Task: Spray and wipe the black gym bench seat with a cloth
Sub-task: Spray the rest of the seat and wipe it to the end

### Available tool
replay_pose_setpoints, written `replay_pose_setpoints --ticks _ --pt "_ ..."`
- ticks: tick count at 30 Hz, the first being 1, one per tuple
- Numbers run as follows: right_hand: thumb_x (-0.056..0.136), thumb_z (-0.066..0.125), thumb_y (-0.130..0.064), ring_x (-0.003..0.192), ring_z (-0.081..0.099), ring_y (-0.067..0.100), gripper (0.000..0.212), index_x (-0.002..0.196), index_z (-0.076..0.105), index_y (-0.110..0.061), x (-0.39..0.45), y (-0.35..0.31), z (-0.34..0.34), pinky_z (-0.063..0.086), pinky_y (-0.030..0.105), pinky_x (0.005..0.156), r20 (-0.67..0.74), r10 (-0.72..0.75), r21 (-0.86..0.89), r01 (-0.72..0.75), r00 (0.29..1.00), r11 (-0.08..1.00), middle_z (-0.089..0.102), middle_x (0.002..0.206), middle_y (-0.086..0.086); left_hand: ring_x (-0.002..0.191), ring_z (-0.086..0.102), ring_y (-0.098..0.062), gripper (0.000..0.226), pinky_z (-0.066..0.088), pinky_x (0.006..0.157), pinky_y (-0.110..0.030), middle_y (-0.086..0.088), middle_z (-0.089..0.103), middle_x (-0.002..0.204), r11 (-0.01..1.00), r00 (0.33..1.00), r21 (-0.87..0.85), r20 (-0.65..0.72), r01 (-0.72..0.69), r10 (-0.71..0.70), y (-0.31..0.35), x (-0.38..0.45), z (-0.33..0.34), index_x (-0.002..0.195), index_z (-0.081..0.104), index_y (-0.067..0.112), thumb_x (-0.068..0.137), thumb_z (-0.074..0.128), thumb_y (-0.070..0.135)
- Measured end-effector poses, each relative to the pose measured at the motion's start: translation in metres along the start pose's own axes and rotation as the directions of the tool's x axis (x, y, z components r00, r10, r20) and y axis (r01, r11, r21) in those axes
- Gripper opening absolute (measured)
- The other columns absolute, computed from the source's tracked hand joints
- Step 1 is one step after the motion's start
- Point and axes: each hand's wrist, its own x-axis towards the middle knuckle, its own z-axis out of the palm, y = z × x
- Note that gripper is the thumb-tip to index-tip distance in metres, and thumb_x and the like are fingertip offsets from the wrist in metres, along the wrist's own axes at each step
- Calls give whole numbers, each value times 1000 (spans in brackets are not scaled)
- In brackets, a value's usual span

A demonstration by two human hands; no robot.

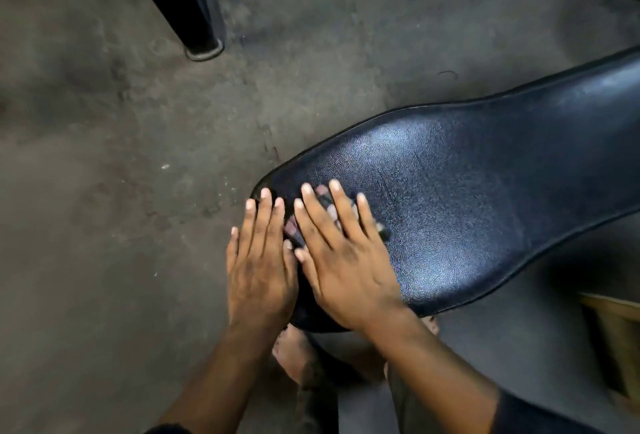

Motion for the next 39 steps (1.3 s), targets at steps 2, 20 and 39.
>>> replay_pose_setpoints --ticks 2,20,39 --pt "112 38 -49 172 7 33 67 172 32 -20 -25 8 1 11 61 137 1 1 -27 -1 1000 1000 17 184 2 167 11 -16 63 25 131 -54 2 16 180 998 999 59 15 -35 34 -2 -2 -2 170 27 21 108 31 34" --pt "112 36 -44 171 9 36 63 171 33 -22 -12 -13 -10 21 64 134 110 -150 -50 156 983 987 22 183 -2 167 -5 -21 68 14 134 -59 3 -12 179 979 961 196 254 57 -106 3 -48 -19 170 -4 21 108 12 44" --pt "113 26 -41 170 -15 34 63 175 19 -28 14 -17 -22 10 62 137 367 -173 18 179 914 984 3 185 -7 167 12 -29 67 15 130 -68 1 1 180 980 894 193 429 48 -128 4 -68 -31 169 21 18 107 26 42"
